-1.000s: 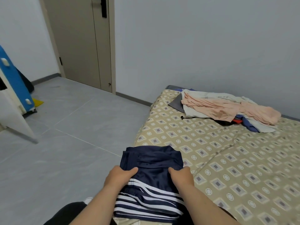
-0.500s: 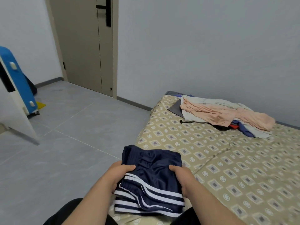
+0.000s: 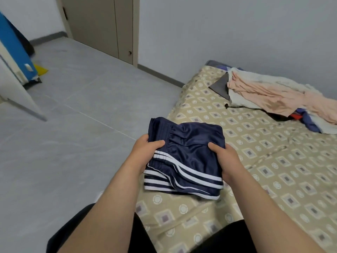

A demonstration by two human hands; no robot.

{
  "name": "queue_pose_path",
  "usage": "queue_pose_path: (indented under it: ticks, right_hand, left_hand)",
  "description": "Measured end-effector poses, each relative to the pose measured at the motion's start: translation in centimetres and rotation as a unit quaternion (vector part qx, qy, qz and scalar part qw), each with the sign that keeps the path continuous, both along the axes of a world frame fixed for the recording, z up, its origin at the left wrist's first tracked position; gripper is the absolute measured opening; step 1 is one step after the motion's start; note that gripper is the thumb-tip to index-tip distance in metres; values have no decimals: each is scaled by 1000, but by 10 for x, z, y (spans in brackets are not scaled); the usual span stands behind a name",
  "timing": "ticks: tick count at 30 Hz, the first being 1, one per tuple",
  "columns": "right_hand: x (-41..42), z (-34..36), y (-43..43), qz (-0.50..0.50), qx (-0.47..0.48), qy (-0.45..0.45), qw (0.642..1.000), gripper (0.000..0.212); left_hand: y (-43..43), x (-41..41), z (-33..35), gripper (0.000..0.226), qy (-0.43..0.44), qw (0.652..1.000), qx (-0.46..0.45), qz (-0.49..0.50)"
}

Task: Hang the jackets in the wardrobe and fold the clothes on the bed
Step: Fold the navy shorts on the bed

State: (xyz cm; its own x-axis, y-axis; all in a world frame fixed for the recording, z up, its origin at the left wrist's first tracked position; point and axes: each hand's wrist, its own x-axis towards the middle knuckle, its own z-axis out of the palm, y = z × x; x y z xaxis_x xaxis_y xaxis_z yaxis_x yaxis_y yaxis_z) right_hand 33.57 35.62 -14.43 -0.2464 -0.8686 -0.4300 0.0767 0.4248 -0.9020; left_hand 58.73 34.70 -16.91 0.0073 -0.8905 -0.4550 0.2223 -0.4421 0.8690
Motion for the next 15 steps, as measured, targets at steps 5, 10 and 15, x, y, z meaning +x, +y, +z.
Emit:
queue_pose_path:
  ticks: [5,10,15]
  right_hand:
    - [6,-20,-33,-10,8,14,1000,20]
    - [7,-21,-66,7,3,-29,1000,15]
    - [7,-13,-90,46,-8,-72,996,26]
  left_hand:
    - [-25,1,-10,24,17,1000,22,-14]
    - [-50,1,-12,24,17,1000,21,7]
    - [-72,4,-15,25,53,996,70,23]
